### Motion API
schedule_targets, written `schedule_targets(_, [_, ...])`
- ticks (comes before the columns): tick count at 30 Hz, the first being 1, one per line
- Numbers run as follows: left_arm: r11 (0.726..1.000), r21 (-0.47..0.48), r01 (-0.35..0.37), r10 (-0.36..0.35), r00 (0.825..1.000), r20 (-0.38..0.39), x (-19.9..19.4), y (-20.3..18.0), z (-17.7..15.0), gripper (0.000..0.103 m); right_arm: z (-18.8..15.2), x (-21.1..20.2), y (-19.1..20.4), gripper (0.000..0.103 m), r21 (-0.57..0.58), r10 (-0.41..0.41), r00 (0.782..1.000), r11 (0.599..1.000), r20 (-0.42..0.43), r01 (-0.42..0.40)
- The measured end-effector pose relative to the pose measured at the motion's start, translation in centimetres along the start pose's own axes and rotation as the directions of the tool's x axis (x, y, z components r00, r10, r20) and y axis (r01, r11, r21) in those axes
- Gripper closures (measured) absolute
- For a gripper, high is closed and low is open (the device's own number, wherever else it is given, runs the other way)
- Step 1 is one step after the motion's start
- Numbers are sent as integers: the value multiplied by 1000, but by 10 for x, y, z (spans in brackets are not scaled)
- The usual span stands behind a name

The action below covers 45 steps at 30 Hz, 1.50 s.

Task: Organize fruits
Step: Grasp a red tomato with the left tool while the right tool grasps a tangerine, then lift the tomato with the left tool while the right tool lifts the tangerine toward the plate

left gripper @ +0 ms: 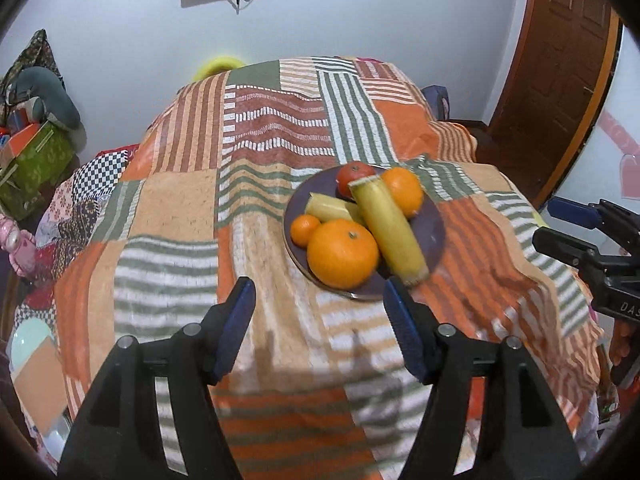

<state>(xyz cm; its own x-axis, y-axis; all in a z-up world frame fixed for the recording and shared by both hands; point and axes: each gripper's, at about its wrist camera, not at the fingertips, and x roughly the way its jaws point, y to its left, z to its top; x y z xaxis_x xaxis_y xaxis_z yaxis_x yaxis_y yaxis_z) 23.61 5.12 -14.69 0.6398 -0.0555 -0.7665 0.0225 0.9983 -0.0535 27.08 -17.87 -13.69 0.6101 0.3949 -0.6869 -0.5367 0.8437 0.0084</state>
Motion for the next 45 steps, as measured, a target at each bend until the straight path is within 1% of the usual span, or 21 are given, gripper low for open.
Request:
schedule_targets(3, [1000,-4,12,-12,1000,-4,-11,-9,-13,37,-11,-14,0,41,5,-6,1000,1000,7,6])
schedule_targets(5, [999,-10,33,-33,999,-14,-15,-17,-21,37,-20,-21,0,39,18,-5,1000,1000,8,4])
schedule_targets(8, [998,-14,63,-64,998,-29,-17,-28,-31,37,-30,-24,4,39,23,-4,1000,1000,-3,4])
schedule_targets(12, [995,4,97,-97,994,-53,-17,-46,-44,37,-49,-26,11,39,14,-8,1000,1000,-22,8])
schedule_targets(20, [988,35,152,-147,981,-127,1,-82,-71,37,-82,-13,17,39,27,22,995,999,-99,-19])
schedule_targets(25, [982,2,191,-188,966,-175,14,-86,-82,37,-95,-3,15,39,36,27,992,999,-123,-23])
schedule_targets(31, [982,31,188,-178,964,-195,24,-94,-85,40,-99,10,11,39,48,37,989,998,-145,-31])
schedule_targets(33, [981,26,192,-182,961,-206,30,-94,-85,44,-102,15,11,41,58,59,985,997,-159,-50])
schedule_targets(34, [981,23,194,-184,959,-213,32,-94,-86,45,-103,17,11,45,61,67,984,996,-167,-58])
schedule_targets(36, [979,17,201,-192,955,-228,39,-95,-88,52,-105,21,12,47,59,69,982,996,-175,-60])
schedule_targets(38, [976,0,219,-213,949,-233,41,-94,-89,55,-105,22,13,49,52,70,982,997,-173,-62])
schedule_targets(39, [976,1,218,-212,950,-230,42,-94,-89,56,-104,23,13,50,51,72,982,997,-173,-64])
schedule_targets(42, [977,15,214,-206,952,-225,41,-97,-88,56,-104,25,14,59,45,87,981,996,-176,-81])
schedule_targets(43, [976,18,215,-206,953,-223,40,-97,-88,56,-103,24,15,67,41,106,979,994,-177,-100])
schedule_targets(45, [976,17,216,-207,952,-224,39,-96,-88,57,-102,25,18,68,33,102,979,995,-178,-97])
